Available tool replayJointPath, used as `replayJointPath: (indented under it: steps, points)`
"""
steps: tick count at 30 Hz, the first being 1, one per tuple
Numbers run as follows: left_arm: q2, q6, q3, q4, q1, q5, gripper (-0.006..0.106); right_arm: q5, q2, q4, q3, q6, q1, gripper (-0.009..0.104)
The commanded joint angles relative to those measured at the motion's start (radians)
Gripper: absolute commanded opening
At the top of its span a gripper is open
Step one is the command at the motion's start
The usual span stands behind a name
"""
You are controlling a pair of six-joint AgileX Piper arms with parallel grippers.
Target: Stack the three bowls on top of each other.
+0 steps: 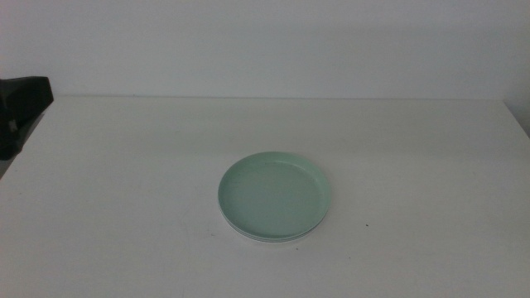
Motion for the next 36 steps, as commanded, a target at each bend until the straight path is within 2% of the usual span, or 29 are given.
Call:
replayJointPath:
  steps: [1,4,8,12,15,32,36]
  points:
    - [-0.003,-0.009,0.002,0.019,0.002,-0.014,0.094,-0.055,-0.003,-0.029,0.025,-0.006,-0.005,0.088]
    - [-0.003,-0.009,0.002,0.019,0.002,-0.018,0.094,-0.209,-0.013,-0.115,0.106,0.075,-0.038,0.088]
    - [-0.003,-0.009,0.002,0.021,0.002,-0.02,0.094,-0.39,-0.07,-0.027,0.235,0.076,-0.207,0.088]
    - [-0.003,-0.009,0.002,0.021,0.002,-0.02,0.094,-0.502,-0.158,-0.032,0.355,0.019,-0.333,0.088]
    - [-0.003,-0.009,0.002,0.021,0.002,-0.02,0.094,-0.563,-0.206,-0.037,0.429,0.001,-0.373,0.088]
    - [-0.003,-0.009,0.002,0.021,0.002,-0.02,0.094,-0.6,-0.234,-0.039,0.484,0.002,-0.374,0.088]
    - [-0.003,-0.009,0.002,0.019,0.002,-0.02,0.094,-0.602,-0.252,-0.079,0.541,0.002,-0.374,0.088]
